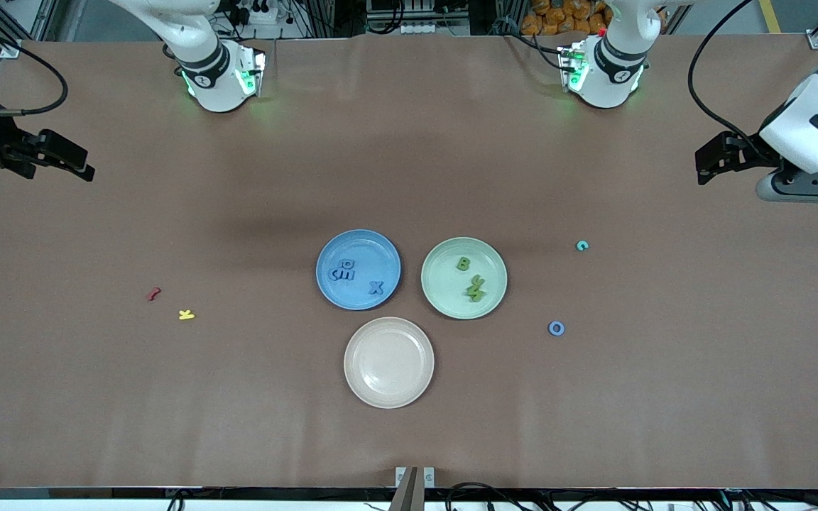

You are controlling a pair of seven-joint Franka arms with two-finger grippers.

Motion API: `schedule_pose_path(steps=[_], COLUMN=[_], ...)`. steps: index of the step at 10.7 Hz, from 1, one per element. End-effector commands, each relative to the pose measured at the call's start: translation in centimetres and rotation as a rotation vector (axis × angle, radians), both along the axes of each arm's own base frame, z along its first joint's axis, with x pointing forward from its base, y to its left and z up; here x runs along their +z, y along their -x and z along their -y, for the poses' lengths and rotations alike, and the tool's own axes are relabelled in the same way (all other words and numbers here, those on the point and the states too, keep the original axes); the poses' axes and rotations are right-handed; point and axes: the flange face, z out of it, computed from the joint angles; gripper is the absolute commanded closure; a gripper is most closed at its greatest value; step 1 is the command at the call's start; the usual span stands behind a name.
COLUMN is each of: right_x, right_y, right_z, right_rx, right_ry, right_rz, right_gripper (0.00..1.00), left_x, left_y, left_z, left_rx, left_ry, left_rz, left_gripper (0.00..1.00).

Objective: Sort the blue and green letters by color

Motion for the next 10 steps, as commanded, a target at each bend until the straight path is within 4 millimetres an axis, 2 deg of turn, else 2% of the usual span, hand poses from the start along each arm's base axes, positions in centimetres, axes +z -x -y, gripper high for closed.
schedule_pose_path(steps=[1, 3, 10], right_x=[0.31, 0.83, 0.65], right_y=[0.25, 0.26, 0.1], right_z=[0.19, 0.17, 0.38], right_rx=[0.001, 0.001, -0.004], right_ry=[-0.017, -0.016, -0.015], right_rz=[0.018, 0.03, 0.032], right_gripper=[0.0, 0.0, 0.0], left_x=[0.87, 0.65, -0.12], left_y=[0.52, 0.21, -0.47], left_z=[-0.66, -1.49, -0.94], left_rx=[0.02, 0.038, 0.083], left_ry=[0.021, 0.044, 0.099], left_rz=[0.0, -0.003, -0.004], left_gripper=[0.0, 0.0, 0.0])
